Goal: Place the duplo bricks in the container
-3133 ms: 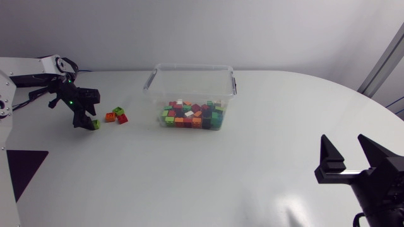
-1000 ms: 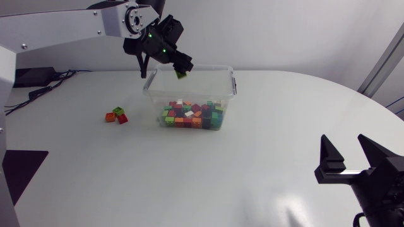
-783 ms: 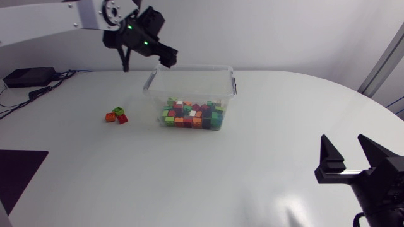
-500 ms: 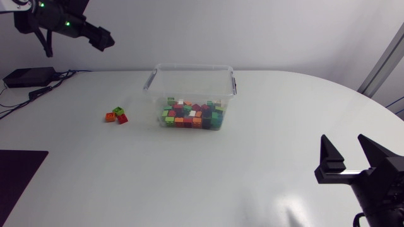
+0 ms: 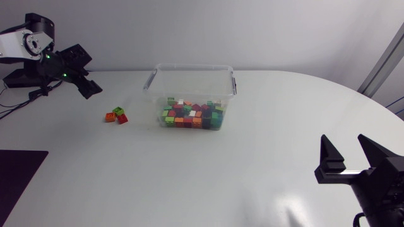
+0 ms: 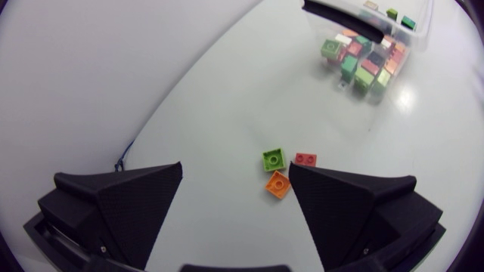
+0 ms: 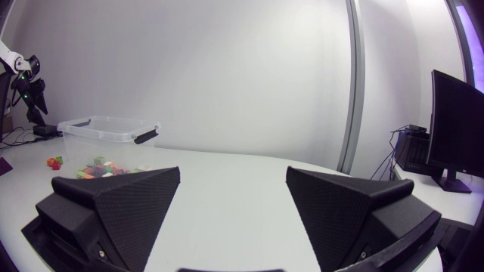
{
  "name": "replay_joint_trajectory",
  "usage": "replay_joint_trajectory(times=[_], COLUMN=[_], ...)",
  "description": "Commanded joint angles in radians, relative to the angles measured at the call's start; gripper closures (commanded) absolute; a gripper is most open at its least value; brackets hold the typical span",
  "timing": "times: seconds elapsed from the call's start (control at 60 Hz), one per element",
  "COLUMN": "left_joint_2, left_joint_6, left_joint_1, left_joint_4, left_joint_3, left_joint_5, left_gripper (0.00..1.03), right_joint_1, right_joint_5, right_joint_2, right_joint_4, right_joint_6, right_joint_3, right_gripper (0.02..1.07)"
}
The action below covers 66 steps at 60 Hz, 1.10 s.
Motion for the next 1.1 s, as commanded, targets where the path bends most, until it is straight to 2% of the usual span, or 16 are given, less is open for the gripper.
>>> replay_joint_trajectory(times=[0.0,0.283,0.433,0.533,0.633,1.083], left_joint_2=[0.077,0.232,0.323,0.356,0.379,0.514], left_joint_6=[0.115,0.284,0.380,0.454,0.505,0.526], left_joint_1=[0.014,0.050,0.065,0.074,0.071,0.065], left_joint_4=[-0.016,-0.109,-0.234,-0.342,-0.379,-0.434], left_joint_3=[0.014,0.143,0.259,0.307,0.310,0.447], left_joint_5=[0.005,0.039,0.049,0.103,0.114,0.135], left_gripper=[0.06,0.06,0.06,0.06,0.06,0.06], right_joint_1=[-0.003,-0.003,-0.003,-0.003,-0.003,-0.003], right_joint_5=[-0.001,-0.001,-0.001,-0.001,-0.001,-0.001], right_joint_2=[-0.004,-0.004,-0.004,-0.004,-0.004,-0.004], right_joint_4=[-0.008,-0.008,-0.008,-0.008,-0.008,-0.008], right_joint_6=[-0.017,-0.017,-0.017,-0.017,-0.017,-0.017], right_joint_3=[-0.016,-0.016,-0.016,-0.016,-0.016,-0.016], right_gripper=[0.06,0.06,0.06,0.06,0.06,0.06])
